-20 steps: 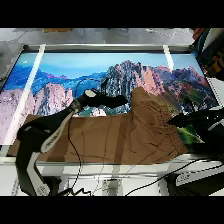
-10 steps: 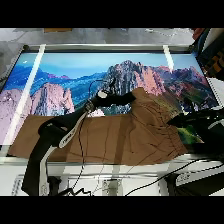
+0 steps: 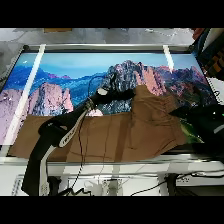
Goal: Fold the clothes and pants, and hang the long-sleeved shirts on hangers.
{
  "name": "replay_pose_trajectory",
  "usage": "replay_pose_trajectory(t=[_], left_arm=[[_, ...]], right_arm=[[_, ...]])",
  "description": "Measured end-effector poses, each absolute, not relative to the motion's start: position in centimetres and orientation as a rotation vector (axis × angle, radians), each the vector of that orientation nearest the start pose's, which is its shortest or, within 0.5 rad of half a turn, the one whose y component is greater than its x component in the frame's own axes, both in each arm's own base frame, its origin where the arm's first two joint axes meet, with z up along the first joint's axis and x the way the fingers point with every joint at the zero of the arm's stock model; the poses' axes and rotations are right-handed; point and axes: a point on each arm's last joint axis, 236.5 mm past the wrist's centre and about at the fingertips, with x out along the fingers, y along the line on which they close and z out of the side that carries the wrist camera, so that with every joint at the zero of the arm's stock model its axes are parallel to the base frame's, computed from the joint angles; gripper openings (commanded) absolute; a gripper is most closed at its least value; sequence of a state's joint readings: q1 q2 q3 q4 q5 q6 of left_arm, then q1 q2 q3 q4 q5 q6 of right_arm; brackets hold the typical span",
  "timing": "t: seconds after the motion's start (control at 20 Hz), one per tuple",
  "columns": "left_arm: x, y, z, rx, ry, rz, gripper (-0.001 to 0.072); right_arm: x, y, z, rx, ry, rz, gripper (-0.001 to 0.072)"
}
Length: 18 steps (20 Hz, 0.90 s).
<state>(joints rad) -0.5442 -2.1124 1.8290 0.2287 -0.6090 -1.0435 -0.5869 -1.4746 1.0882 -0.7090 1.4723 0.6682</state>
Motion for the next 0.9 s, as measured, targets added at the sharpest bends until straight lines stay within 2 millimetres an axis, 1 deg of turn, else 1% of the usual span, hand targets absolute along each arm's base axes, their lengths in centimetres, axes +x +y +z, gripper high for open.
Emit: replay_pose_trajectory(t=[0.1,0.2,0.35,0.45,0.55,0.6,0.65,0.75,0.9], left_arm=[[51.6,-44.9,3.0,-0.597,0.788,-0.910,0.0014],[51.7,-43.5,6.9,-0.476,0.703,-0.937,0.0014],[50.3,-41.9,12.5,-0.280,0.600,-0.979,0.0014],[48.4,-41.7,16.0,-0.186,0.547,-1.015,0.0015],[45.5,-42.7,18.6,-0.120,0.517,-1.072,0.0015],[43.6,-43.7,19.4,-0.090,0.513,-1.112,0.0016],[41.4,-45.0,19.8,-0.065,0.521,-1.161,0.0016],[36.7,-47.8,19.7,-0.020,0.553,-1.265,0.0016],[29.4,-52.3,18.1,0.046,0.611,-1.417,0.0017]], right_arm=[[35.7,-3.2,0.9,0.438,1.094,0.605,0.0039],[35.5,-3.9,1.6,0.381,1.088,0.562,0.0039],[35.3,-4.2,2.3,0.347,1.082,0.539,0.0039],[35.2,-4.4,2.4,0.333,1.084,0.530,0.0039],[35.0,-4.5,2.4,0.321,1.092,0.523,0.0040],[34.9,-4.7,2.3,0.316,1.096,0.519,0.0039],[34.9,-4.8,2.3,0.312,1.099,0.515,0.0039],[34.7,-4.8,2.2,0.309,1.106,0.516,0.0039],[33.9,-5.0,1.7,0.297,1.146,0.509,0.0039]])
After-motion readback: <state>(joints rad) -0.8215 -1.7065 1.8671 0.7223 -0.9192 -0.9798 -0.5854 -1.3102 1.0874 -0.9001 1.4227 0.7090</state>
